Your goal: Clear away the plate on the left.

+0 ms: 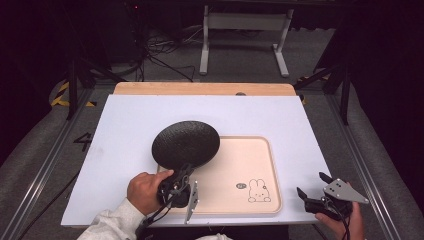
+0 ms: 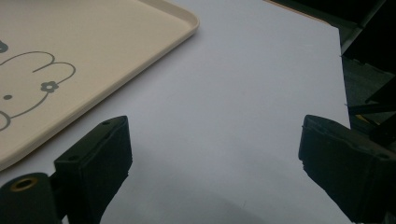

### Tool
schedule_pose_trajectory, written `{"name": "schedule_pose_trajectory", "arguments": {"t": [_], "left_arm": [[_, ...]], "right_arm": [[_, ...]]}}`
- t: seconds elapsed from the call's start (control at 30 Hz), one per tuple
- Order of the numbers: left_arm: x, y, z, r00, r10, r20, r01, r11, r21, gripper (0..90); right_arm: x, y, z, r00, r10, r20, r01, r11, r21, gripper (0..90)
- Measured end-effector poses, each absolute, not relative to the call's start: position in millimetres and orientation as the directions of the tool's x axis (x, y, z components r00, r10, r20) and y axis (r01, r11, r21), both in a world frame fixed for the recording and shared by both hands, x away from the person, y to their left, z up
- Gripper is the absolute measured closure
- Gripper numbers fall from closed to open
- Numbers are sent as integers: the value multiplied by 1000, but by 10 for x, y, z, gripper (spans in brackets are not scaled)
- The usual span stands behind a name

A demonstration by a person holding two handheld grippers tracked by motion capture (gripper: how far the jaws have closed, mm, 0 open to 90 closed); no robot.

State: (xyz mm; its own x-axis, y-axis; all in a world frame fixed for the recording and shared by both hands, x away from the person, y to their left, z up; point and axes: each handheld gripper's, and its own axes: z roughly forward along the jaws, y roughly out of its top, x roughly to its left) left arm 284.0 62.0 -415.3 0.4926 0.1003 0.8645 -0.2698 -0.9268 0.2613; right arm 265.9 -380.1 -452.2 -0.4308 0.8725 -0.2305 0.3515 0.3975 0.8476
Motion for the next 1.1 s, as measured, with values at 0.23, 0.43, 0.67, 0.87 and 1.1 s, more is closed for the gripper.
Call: {"name": "schedule_pose_trajectory", "arguments": {"t": [0.23,0.43,0.67,0.87,1.1], "left_arm": [[2737,426,-4200,508,63,859,-338,-903,266,848],[2695,308,-4237,526,27,850,-369,-894,256,845],[2658,227,-4281,536,-11,844,-397,-886,241,835],[2652,177,-4319,542,-29,840,-414,-879,237,834],[2707,172,-4334,564,-16,825,-419,-867,270,842]], "right_arm": [[2658,-3799,-4522,-432,872,-231,351,399,847,103],[2657,-3799,-4523,-433,871,-232,351,400,847,103],[2657,-3799,-4525,-433,871,-230,353,399,846,103],[2658,-3800,-4525,-434,871,-230,353,399,846,103],[2659,-3798,-4528,-436,870,-230,354,401,845,103]]}}
